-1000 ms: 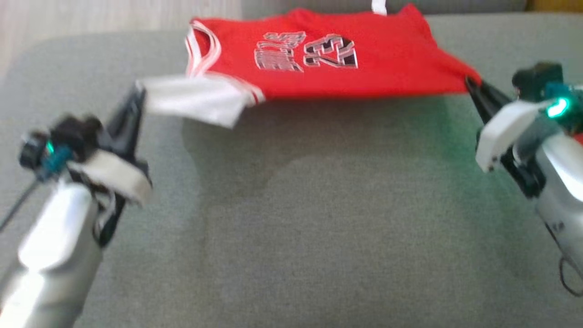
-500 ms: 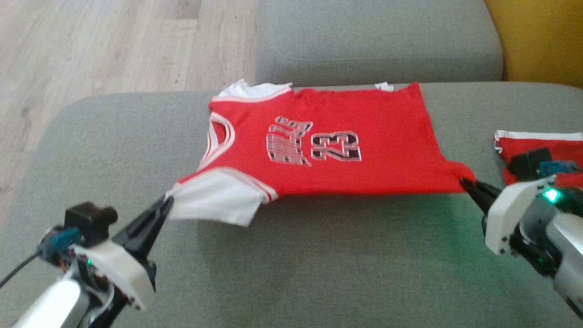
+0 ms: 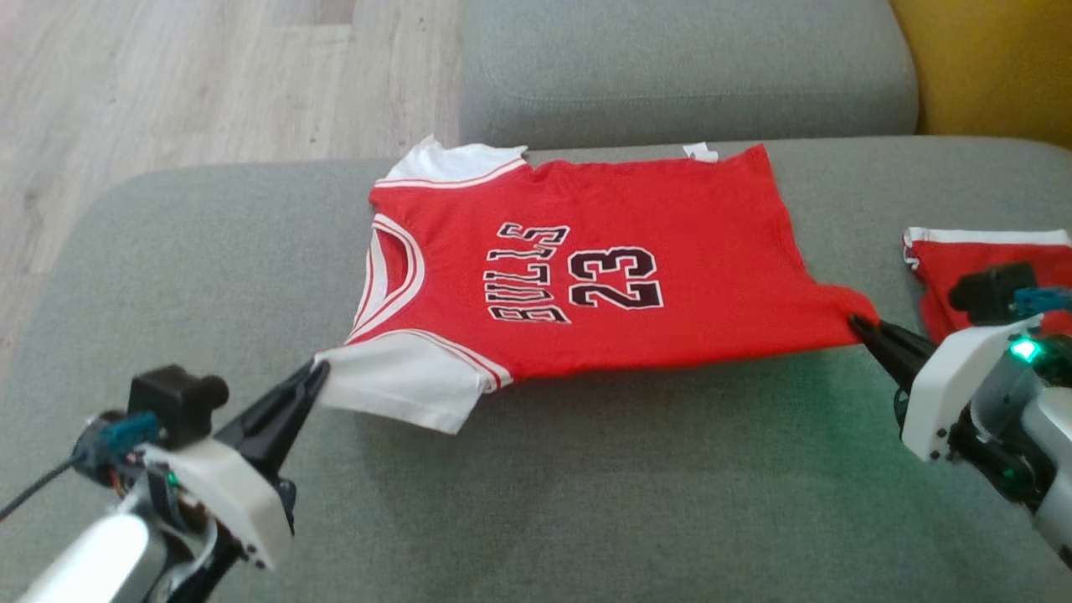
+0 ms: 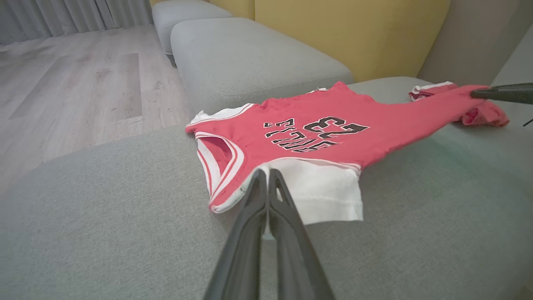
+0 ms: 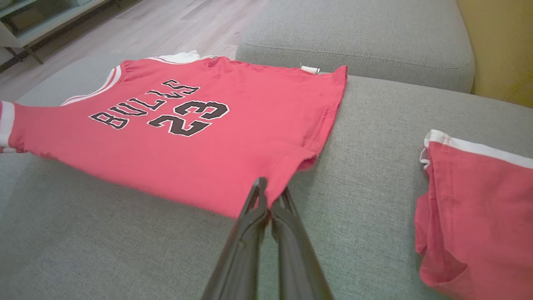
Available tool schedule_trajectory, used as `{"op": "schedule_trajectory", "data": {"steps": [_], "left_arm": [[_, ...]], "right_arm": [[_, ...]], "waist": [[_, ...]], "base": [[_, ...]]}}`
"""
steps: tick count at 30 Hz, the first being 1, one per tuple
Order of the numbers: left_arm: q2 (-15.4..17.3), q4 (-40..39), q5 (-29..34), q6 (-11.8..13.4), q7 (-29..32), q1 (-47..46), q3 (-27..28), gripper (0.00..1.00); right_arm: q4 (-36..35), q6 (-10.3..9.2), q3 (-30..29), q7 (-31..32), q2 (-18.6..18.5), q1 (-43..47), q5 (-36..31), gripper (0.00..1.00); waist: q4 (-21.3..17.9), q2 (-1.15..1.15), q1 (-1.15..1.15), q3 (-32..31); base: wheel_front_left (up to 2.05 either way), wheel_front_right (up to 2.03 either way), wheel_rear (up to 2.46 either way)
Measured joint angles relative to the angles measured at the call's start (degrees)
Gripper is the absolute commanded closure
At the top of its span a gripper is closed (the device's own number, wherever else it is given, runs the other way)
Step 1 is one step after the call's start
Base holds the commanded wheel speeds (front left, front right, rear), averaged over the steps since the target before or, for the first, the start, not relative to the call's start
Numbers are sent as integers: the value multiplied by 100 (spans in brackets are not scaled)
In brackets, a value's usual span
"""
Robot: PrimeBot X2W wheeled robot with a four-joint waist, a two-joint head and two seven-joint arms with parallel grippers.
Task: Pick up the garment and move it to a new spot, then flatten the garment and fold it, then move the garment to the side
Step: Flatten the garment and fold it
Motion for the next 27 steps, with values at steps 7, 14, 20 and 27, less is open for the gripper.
{"op": "schedule_trajectory", "data": {"steps": [7,14,20,27], "left_arm": [[-59,680,300,-167,219,-949,-160,100],[-296,1714,521,-354,408,-2143,-352,100],[-536,2672,902,-465,398,-3121,-755,100],[-797,3698,1265,-476,135,-3982,-1262,100]], "right_arm": [[99,0,-271,109,240,-385,-114,100],[569,0,-459,304,512,-999,-341,100],[1004,0,-388,424,812,-1513,-525,100],[1425,0,-205,424,1023,-1919,-612,100]], "waist": [[-45,0,1,408],[-80,0,1,900],[-151,0,2,1347],[-234,0,1,1713]], "base": [[0,0,0],[0,0,0],[0,0,0],[0,0,0]]}}
